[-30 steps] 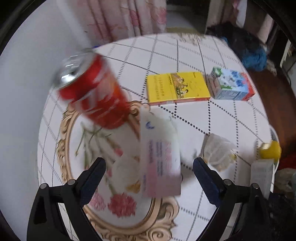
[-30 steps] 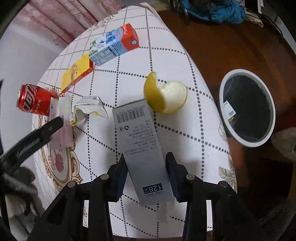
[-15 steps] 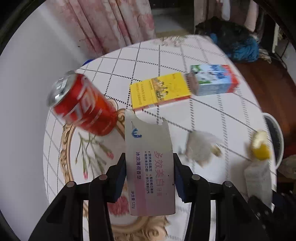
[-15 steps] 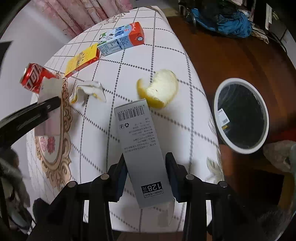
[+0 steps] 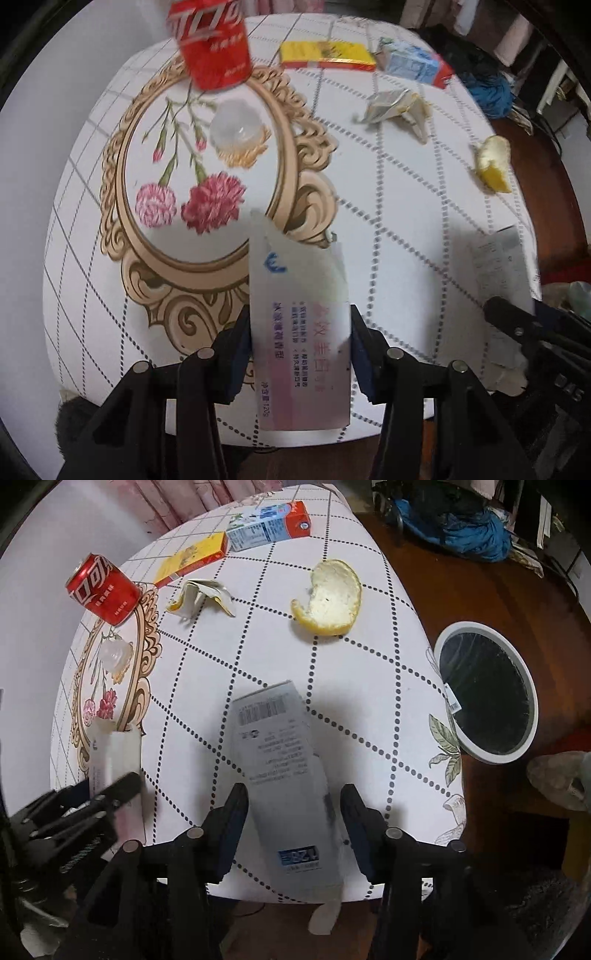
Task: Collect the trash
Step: 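Carry the white box and pink box over the trash bin with both tools, then open both tools to drop the two boxes into the bin, then grasp the crumpled wrapper with the right tool while the left tool grasps the clear cup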
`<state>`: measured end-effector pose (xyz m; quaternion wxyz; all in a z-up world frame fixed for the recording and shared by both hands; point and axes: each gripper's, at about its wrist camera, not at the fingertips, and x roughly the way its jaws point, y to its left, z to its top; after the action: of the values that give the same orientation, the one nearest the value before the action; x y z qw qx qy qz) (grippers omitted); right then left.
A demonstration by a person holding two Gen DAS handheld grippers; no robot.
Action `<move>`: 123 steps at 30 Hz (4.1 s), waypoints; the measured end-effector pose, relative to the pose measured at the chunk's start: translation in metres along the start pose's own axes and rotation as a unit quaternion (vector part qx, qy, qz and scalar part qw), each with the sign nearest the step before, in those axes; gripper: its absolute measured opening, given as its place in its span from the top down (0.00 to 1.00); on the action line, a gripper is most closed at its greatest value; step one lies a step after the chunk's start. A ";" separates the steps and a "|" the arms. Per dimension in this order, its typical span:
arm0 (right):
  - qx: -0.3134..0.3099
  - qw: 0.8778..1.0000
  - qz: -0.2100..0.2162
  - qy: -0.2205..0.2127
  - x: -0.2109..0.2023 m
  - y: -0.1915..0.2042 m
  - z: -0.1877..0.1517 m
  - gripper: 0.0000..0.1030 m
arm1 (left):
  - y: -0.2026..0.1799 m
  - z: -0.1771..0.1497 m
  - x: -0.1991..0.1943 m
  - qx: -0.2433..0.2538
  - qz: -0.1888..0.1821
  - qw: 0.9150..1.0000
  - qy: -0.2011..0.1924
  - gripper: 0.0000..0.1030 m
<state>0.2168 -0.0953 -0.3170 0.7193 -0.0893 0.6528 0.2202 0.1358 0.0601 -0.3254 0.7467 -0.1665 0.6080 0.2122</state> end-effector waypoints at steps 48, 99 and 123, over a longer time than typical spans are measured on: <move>0.189 0.975 -0.029 -0.111 -0.044 -0.320 0.054 0.62 | -0.309 0.120 -0.003 0.160 -0.142 0.976 -0.044 0.58; 0.203 0.966 -0.105 -0.120 -0.106 -0.311 0.045 0.03 | -0.309 0.105 -0.066 0.185 -0.069 0.976 -0.097 0.05; 0.063 0.988 0.052 -0.130 -0.082 -0.061 0.094 0.03 | -0.010 0.078 -0.078 -0.050 0.091 0.983 -0.148 0.05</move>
<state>0.3236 -0.1264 -0.2344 0.7896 0.0195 0.5704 0.2253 0.1930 0.0823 -0.2336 0.7967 -0.1142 0.4917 0.3322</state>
